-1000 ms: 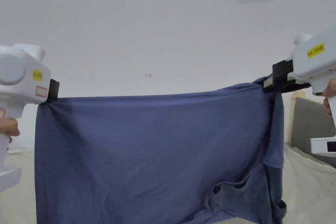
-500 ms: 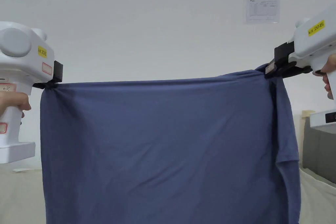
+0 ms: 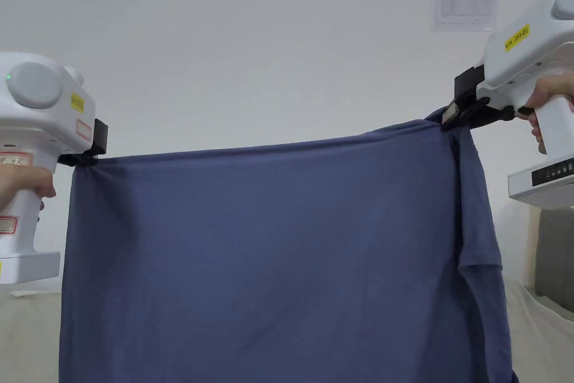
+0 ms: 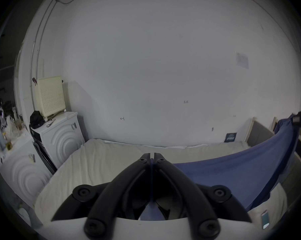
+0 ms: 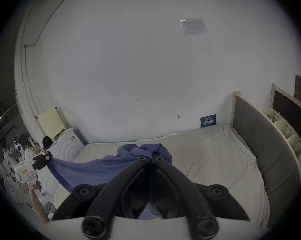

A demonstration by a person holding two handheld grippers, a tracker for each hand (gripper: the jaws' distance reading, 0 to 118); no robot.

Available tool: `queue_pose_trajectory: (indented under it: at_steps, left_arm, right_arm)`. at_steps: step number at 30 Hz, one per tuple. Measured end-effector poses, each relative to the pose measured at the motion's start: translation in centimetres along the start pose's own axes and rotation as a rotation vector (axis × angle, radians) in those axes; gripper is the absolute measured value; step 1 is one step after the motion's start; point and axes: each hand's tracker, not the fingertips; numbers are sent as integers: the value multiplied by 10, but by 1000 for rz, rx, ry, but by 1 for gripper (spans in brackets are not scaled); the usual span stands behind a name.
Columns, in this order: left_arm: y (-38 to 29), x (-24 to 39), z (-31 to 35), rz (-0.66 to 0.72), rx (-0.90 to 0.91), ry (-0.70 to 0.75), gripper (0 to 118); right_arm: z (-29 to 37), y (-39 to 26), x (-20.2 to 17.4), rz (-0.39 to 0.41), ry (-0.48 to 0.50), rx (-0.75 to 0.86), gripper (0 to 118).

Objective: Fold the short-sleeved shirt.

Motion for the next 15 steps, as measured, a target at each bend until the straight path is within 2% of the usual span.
queue_pose_trajectory:
  at_steps: [2, 5, 7, 8, 9, 11, 13, 15]
  left_arm:
    - [10, 4, -20, -6, -3, 8, 3]
    - [27, 3, -36, 50, 15, 4, 3]
    - [43, 2, -45, 52, 23, 19, 3]
    - [49, 1, -46, 70, 35, 24, 3]
    - [56, -1, -41, 124, 70, 7, 3]
    - [66, -3, -35, 171, 134, 25, 3]
    - [75, -2, -27, 124, 135, 51, 3]
    - [73, -2, -19, 111, 157, 30, 3]
  right_arm:
    - [-14, 13, -5, 14, -16, 7, 0]
    - [-25, 37, -10, -26, -2, 38, 0]
    - [-24, 55, -17, -21, -7, 78, 0]
    - [-21, 63, -21, -37, -17, 117, 0]
    - [-18, 71, -24, -37, 14, 124, 0]
    - [-9, 81, -32, -2, 27, 124, 0]
    - [-5, 85, -39, 32, -21, 113, 0]
    - [-2, 82, -36, 55, 1, 126, 0]
